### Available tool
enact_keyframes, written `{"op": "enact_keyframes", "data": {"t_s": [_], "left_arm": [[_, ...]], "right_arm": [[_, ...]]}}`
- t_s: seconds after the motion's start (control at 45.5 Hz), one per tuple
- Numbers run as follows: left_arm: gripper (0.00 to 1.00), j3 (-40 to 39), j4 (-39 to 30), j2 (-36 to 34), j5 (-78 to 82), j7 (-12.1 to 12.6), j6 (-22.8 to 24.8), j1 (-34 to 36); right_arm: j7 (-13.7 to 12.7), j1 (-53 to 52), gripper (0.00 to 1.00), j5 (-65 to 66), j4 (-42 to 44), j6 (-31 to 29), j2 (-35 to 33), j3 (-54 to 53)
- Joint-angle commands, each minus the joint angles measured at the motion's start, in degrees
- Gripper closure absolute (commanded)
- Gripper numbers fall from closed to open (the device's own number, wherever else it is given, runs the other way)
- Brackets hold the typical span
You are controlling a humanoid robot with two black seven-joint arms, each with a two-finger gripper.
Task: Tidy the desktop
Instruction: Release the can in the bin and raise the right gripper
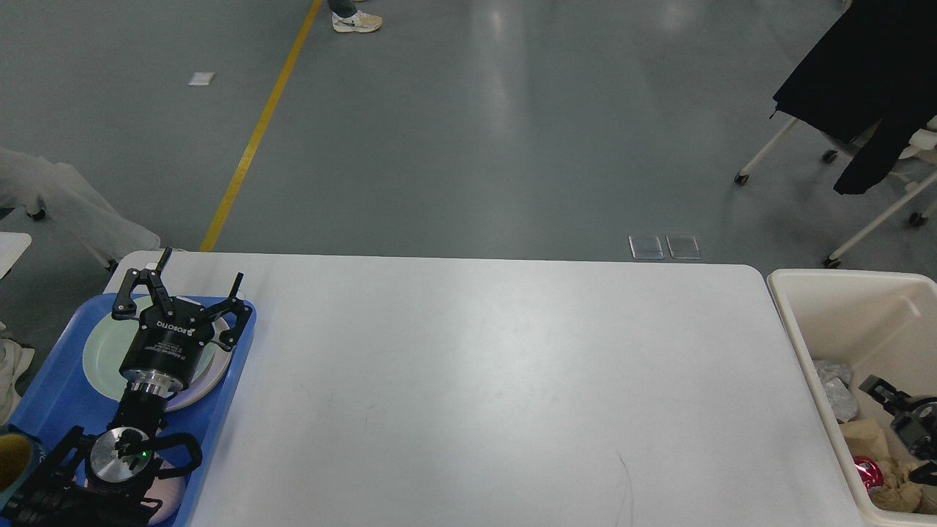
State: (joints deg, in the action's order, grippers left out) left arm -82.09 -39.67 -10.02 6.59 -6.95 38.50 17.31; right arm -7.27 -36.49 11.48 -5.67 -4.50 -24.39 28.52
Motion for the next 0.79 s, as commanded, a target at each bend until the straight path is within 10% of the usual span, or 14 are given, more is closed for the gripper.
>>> {"op": "enact_keyframes", "data": {"t_s": [0.0, 0.241, 0.549, 0.768], "left_arm": [[0.04, 0.0, -0.1, 0.0, 0.0, 0.0, 0.0, 0.0], [0.04, 0.0, 0.0, 0.0, 0.0, 0.0, 0.0, 0.0], [0.04, 0.0, -0.1, 0.0, 0.0, 0.0, 0.0, 0.0], [0.04, 0.0, 0.0, 0.0, 0.0, 0.0, 0.0, 0.0]], "right_arm": [[0.1, -0.1, 0.0, 0.0, 0.0, 0.1, 0.0, -12.0], [3.1, -0.8, 0.0, 0.1, -2.8, -0.1, -1.8, -35.1], [16.2, 0.5, 0.0, 0.2, -18.4, -0.8, -7.3, -70.0], [16.7, 9.6, 0.0, 8.1, -33.9, -6.5, -5.2, -96.4]]}}
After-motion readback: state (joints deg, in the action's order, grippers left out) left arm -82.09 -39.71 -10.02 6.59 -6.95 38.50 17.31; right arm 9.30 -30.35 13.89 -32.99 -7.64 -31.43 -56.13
